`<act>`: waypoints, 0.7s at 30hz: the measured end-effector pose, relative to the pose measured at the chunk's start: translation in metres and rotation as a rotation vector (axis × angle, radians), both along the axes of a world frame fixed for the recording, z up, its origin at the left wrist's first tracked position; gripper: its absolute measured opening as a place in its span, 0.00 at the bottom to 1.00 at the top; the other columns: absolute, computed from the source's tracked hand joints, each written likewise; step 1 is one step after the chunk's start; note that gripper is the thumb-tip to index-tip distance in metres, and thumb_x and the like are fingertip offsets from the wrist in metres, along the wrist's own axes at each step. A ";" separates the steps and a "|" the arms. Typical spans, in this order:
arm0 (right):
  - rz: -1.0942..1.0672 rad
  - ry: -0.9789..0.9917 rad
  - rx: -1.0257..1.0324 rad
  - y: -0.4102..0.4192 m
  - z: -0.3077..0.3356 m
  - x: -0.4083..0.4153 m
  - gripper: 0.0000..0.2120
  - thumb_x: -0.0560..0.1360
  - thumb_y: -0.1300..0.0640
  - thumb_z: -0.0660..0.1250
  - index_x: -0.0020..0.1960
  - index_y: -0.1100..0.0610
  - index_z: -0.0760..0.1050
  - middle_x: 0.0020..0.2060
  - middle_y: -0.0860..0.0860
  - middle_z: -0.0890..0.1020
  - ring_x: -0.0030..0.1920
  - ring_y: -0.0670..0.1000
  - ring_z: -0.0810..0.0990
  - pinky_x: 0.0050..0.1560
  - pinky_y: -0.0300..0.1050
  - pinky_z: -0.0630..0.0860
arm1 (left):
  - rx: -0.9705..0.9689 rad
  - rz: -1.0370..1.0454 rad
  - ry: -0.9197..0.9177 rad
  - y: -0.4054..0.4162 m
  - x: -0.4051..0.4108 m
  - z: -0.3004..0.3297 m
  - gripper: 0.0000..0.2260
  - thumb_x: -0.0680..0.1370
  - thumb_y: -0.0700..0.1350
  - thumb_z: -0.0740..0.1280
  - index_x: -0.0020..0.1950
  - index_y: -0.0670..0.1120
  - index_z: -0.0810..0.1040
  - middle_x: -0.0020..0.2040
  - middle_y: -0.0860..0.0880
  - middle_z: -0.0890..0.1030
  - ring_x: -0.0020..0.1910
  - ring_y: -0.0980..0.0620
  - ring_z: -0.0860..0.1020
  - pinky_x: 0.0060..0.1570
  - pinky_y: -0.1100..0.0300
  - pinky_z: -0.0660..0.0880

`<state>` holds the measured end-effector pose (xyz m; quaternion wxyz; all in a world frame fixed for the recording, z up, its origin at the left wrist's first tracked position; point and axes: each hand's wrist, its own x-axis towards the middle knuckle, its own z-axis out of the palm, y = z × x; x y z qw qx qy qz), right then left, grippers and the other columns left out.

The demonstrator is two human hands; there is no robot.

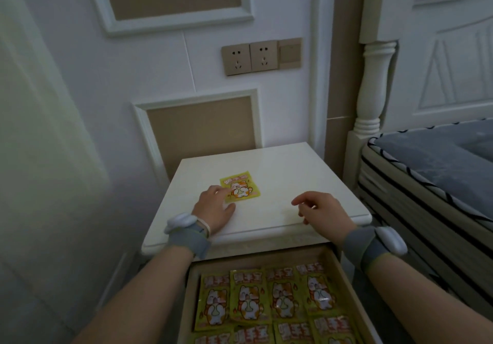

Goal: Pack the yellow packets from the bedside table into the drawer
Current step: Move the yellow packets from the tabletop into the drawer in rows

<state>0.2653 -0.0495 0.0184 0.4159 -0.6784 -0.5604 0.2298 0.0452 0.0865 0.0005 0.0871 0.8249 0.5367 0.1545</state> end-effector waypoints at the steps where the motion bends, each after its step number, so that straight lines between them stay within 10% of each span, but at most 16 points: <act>1: 0.002 0.003 0.000 0.001 -0.001 0.000 0.10 0.78 0.62 0.60 0.50 0.51 0.78 0.40 0.49 0.80 0.38 0.48 0.79 0.36 0.33 0.73 | -0.032 -0.004 0.021 0.006 0.007 0.001 0.24 0.78 0.52 0.61 0.74 0.48 0.64 0.74 0.46 0.63 0.71 0.43 0.63 0.71 0.53 0.62; 9: -0.007 0.017 0.012 0.004 -0.002 -0.002 0.12 0.77 0.62 0.59 0.53 0.52 0.79 0.44 0.52 0.80 0.43 0.56 0.82 0.42 0.41 0.76 | -0.192 -0.096 0.239 0.021 0.042 0.010 0.29 0.81 0.51 0.55 0.78 0.46 0.47 0.79 0.46 0.50 0.78 0.46 0.51 0.75 0.57 0.52; 16: 0.022 0.010 0.020 0.000 -0.005 -0.012 0.12 0.76 0.62 0.60 0.54 0.54 0.79 0.45 0.54 0.81 0.43 0.59 0.82 0.48 0.49 0.78 | -0.035 -0.097 0.451 -0.026 0.019 0.020 0.35 0.74 0.69 0.55 0.76 0.51 0.58 0.72 0.45 0.61 0.70 0.42 0.63 0.68 0.51 0.63; 21: 0.009 -0.024 0.064 -0.002 -0.004 -0.018 0.12 0.75 0.64 0.61 0.52 0.55 0.81 0.42 0.52 0.80 0.44 0.58 0.82 0.48 0.45 0.75 | -0.072 -0.214 0.315 -0.056 -0.008 0.016 0.31 0.72 0.61 0.67 0.70 0.48 0.64 0.68 0.46 0.64 0.64 0.44 0.68 0.64 0.52 0.68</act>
